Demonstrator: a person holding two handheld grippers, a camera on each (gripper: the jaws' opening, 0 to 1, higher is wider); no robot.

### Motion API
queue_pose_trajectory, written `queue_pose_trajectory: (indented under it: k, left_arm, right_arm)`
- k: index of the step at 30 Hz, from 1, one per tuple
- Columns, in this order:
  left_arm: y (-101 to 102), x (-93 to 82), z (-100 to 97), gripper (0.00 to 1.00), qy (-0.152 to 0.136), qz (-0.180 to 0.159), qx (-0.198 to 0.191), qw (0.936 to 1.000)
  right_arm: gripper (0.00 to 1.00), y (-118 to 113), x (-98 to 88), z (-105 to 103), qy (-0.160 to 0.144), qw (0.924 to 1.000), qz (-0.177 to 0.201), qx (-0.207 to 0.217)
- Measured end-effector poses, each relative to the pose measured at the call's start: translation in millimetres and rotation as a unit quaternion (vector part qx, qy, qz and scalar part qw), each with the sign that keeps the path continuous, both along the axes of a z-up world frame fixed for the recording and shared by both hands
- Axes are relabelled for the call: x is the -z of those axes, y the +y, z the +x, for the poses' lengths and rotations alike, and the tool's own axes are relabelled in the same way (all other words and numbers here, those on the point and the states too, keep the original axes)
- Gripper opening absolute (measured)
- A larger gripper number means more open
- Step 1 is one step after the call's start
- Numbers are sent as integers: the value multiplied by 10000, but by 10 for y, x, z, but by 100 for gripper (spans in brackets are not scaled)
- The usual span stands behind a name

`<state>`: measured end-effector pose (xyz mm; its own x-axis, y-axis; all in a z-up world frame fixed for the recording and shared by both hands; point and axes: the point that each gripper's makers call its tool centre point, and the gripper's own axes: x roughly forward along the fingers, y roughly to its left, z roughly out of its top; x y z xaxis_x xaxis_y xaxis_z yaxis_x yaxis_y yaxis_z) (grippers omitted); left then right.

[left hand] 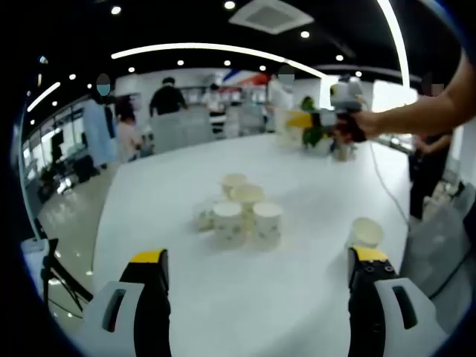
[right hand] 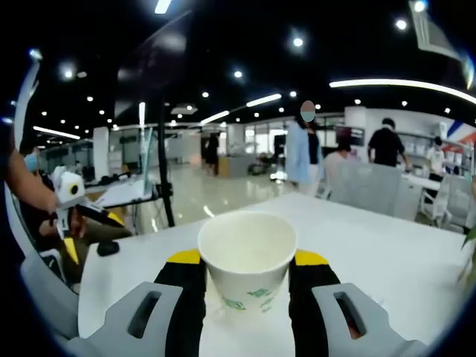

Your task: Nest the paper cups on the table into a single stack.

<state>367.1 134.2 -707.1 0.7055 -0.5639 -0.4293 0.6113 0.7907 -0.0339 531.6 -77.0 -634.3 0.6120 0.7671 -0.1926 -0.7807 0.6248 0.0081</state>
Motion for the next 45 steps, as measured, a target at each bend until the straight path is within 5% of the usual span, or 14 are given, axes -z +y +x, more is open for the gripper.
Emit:
queue_pose_trajectory:
  k: [13, 45]
  left_arm:
    - [41, -5, -52, 98, -10, 0, -41, 10000]
    - [-51, -31, -170, 98, -61, 50, 72, 9999]
  right_arm:
    - [40, 25, 54, -246, 24, 10000, 31, -83]
    - [40, 26, -140, -797, -20, 9997, 199, -158]
